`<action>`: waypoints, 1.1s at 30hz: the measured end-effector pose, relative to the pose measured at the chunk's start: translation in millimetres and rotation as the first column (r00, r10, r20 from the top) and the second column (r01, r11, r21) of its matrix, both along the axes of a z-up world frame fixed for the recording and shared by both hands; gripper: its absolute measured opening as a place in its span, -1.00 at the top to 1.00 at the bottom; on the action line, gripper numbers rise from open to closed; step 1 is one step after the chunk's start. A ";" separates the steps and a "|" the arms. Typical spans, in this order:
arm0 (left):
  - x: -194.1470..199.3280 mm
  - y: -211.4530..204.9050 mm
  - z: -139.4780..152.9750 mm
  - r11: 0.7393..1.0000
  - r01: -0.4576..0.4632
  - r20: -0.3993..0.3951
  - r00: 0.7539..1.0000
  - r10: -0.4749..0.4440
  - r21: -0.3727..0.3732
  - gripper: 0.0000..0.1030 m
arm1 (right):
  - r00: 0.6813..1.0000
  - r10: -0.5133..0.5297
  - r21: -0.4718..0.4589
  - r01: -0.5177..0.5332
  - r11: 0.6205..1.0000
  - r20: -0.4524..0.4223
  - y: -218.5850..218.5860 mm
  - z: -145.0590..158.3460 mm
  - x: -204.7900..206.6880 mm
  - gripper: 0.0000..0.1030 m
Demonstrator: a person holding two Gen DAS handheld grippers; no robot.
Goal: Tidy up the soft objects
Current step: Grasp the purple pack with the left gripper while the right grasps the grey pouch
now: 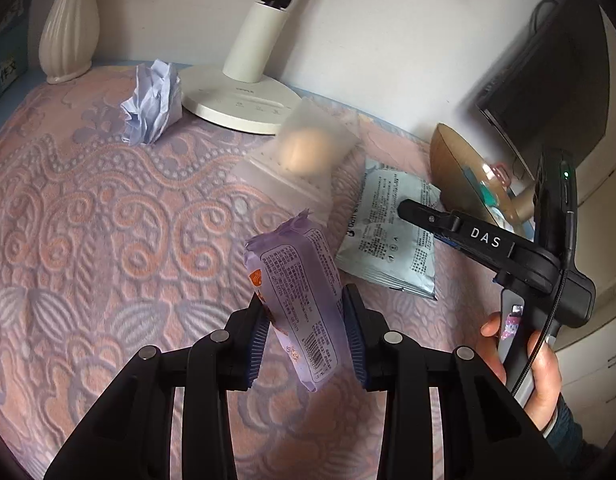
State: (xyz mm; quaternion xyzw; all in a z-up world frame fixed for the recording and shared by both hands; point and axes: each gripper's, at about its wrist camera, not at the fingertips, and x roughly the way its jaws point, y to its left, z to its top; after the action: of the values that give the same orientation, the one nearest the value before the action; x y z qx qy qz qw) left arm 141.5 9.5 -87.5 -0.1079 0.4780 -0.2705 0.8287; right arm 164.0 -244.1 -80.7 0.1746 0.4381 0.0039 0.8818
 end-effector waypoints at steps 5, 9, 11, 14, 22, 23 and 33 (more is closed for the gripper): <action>-33.3 22.5 10.7 0.994 0.108 0.044 0.993 -0.108 0.010 0.37 | 0.997 0.071 -0.016 -0.071 0.997 0.003 9.9 6.2 -36.7 0.45; -42.4 25.2 10.2 0.984 0.170 0.047 0.984 -0.172 0.051 0.36 | 0.982 0.186 0.020 -0.186 0.982 -0.034 13.9 1.6 -56.5 0.45; -40.0 16.4 6.7 0.977 0.205 0.031 0.978 -0.206 0.054 0.32 | 0.965 0.258 0.002 -0.258 0.966 -0.040 20.5 1.4 -64.6 0.45; -37.8 9.2 1.3 0.982 0.176 0.064 0.982 -0.180 0.074 -0.03 | 0.957 0.285 -0.017 -0.286 0.958 -0.053 26.7 -5.0 -63.8 0.29; -46.7 19.0 -10.5 0.991 0.091 0.046 0.994 -0.096 0.101 -0.36 | 0.986 0.156 0.108 -0.148 0.983 -0.062 13.1 -24.5 -84.6 -0.53; -48.1 17.8 -10.9 0.991 0.086 0.046 0.995 -0.091 0.103 -0.36 | 0.988 0.145 0.090 -0.140 0.986 -0.054 16.4 -24.3 -88.3 -0.54; -57.2 -14.4 -16.9 0.952 0.037 0.136 0.987 -0.082 0.302 -0.36 | 0.990 -0.033 -0.096 0.020 0.995 -0.138 48.0 -23.8 -78.6 -0.72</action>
State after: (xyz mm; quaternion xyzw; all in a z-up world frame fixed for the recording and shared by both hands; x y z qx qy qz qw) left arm 84.3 -4.9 -104.3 0.0534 0.4539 -0.2274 0.8599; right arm 85.4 -196.1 -104.6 0.1382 0.4959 -0.0406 0.8563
